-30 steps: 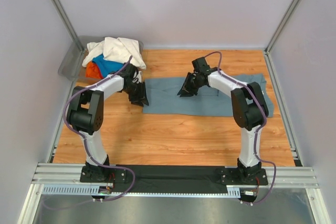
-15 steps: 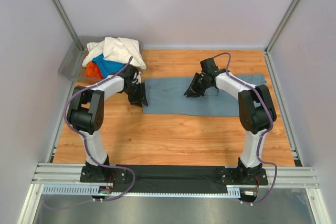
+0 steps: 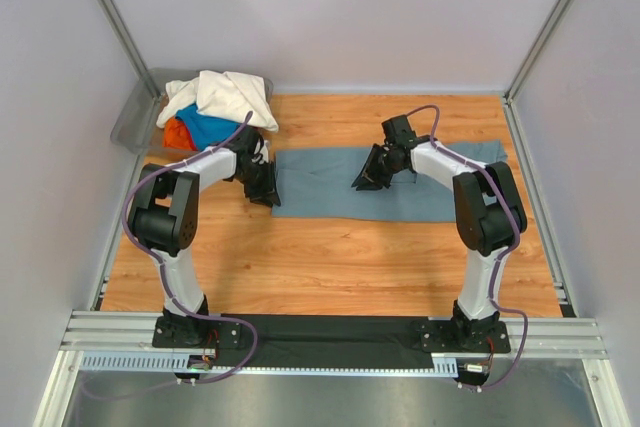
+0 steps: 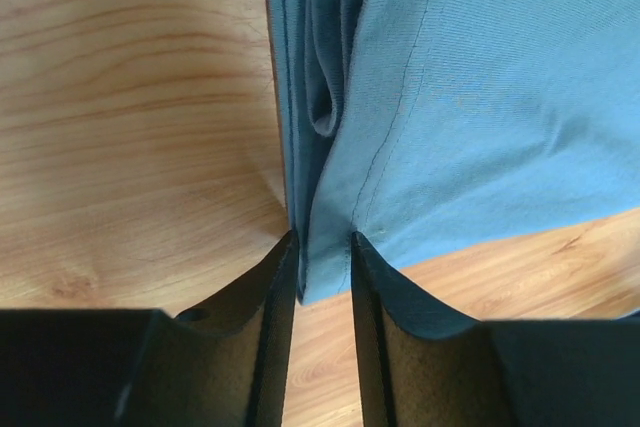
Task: Fold and stack the t-shirts
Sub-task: Fold the tshirt
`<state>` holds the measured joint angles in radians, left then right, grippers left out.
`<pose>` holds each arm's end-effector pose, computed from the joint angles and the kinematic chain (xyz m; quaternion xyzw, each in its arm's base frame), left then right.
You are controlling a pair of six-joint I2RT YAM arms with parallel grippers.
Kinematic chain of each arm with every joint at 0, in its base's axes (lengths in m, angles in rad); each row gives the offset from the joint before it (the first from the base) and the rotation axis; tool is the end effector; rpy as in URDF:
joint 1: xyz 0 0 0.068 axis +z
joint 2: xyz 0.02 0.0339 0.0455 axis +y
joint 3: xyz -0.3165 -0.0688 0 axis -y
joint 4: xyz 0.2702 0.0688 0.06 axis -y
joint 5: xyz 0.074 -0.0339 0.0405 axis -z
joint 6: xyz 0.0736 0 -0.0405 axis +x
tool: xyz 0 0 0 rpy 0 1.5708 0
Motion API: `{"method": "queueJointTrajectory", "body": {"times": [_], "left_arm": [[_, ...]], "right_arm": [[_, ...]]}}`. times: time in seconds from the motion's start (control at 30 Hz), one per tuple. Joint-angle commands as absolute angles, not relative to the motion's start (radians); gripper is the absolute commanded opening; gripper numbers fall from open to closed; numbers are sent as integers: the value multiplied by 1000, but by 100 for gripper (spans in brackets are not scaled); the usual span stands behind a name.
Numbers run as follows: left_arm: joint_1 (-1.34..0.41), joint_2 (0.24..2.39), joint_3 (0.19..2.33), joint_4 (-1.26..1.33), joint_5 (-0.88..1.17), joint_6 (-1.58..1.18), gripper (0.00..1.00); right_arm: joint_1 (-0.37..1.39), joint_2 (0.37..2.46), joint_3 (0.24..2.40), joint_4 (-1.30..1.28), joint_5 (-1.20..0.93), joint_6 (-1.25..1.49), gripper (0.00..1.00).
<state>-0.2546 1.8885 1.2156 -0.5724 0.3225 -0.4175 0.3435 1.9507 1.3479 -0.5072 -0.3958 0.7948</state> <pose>0.3943 -0.1267 0.1564 -0.0533 0.9729 -0.2023 0.0987 0.4208 0.1807 0.1766 0.1698 0.9404 0.2819 0.0855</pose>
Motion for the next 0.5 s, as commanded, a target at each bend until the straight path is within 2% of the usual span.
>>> {"method": "queueJointTrajectory", "body": {"times": [0.0,0.1,0.23,0.33,0.47], "left_arm": [[-253,1844,1207,-543,357,-428,34],[-253,1835,1198,-535,364,-433,30],[-253,1816,1195,-534,347,-431,30],[-253,1809,1193,-535,348,-436,35],[-253,1796,1187,-532,347,-440,30]], "right_arm": [[345,1904,1325,-471,-413,787,21],[345,1901,1322,-468,-413,788,21],[344,1901,1319,-469,-416,787,21],[344,1904,1315,-469,-419,787,21],[344,1902,1304,-466,-422,787,20]]}}
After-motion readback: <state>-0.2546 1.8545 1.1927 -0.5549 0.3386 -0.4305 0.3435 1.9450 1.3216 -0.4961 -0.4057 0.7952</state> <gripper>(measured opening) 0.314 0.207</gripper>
